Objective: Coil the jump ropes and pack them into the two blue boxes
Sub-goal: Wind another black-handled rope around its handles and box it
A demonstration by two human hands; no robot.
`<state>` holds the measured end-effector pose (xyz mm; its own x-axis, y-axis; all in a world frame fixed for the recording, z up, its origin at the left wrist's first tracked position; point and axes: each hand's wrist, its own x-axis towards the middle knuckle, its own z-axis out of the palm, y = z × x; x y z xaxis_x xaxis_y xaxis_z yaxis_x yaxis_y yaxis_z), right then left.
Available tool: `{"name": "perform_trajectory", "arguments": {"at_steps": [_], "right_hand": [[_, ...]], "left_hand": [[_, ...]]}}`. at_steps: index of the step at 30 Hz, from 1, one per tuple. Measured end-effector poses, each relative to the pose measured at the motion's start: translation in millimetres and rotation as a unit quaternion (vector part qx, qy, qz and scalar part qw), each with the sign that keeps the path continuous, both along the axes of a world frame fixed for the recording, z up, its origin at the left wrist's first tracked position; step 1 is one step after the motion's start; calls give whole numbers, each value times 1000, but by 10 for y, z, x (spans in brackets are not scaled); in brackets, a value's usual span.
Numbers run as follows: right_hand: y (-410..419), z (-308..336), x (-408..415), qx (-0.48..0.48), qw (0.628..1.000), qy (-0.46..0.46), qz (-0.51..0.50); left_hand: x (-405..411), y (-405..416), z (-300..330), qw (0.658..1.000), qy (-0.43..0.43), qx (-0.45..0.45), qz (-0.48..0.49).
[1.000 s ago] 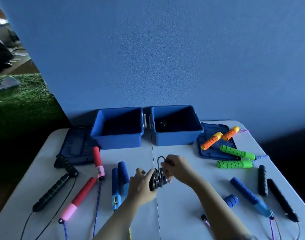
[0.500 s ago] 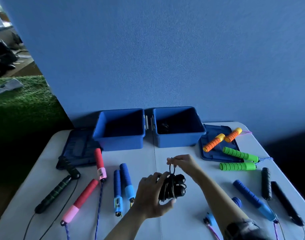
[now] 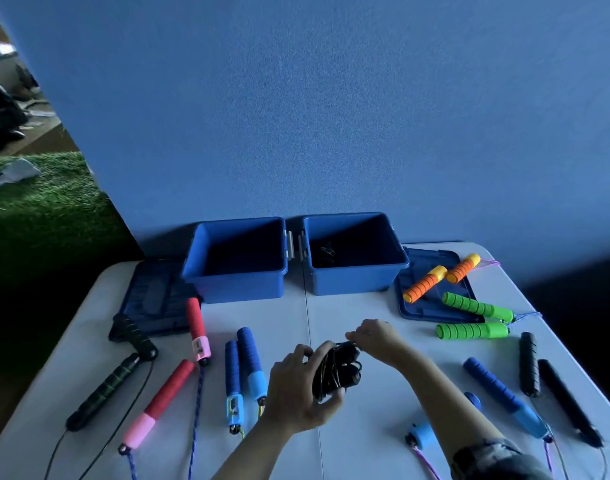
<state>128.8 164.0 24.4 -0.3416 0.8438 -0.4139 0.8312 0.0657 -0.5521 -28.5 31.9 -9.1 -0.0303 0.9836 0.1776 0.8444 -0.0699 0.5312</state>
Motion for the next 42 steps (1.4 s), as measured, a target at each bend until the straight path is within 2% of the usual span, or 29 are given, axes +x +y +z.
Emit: {"name": "perform_trajectory", "arguments": {"at_steps": [3, 6, 9, 12, 18, 21, 24, 27, 30, 34, 37, 39, 42], "right_hand": [[3, 4, -16, -31, 999, 22, -22], [-79, 32, -35, -62, 987, 129, -78], [-214, 7, -95, -126, 944, 263, -155], [-335, -74, -135, -164, 894, 352, -223], [-453, -146, -194, -199, 858, 406, -242], [-502, -224, -249, -154, 859, 419, -250], [-586, -242, -340, -62, 875, 401, -265], [-655, -198, -361, 18, 886, 390, -249], [-711, -83, -314, 29, 908, 383, -168], [-705, -10, -284, -19, 919, 384, -89], [-700, -25, -288, -14, 925, 373, -74], [-680, -31, -307, 33, 937, 336, -89], [-707, 27, -366, 49, 931, 338, -130]], "left_hand": [[12, 27, -58, 998, -14, -19, 52], [58, 57, -3, 993, -61, -32, 94], [47, 123, 42, 982, -126, -49, 133], [22, 193, 14, 973, -172, -59, 144], [45, 262, -11, 933, -305, -96, 164], [43, 289, 39, 917, -344, -93, 178], [39, 334, 80, 924, -324, -93, 180], [75, 372, 109, 914, -342, -122, 179], [86, 408, 186, 911, -348, -126, 182], [96, 404, 298, 902, -365, -130, 191], [125, 381, 309, 907, -357, -109, 196], [152, 364, 307, 906, -359, -90, 205], [173, 344, 300, 901, -381, -49, 203]]}}
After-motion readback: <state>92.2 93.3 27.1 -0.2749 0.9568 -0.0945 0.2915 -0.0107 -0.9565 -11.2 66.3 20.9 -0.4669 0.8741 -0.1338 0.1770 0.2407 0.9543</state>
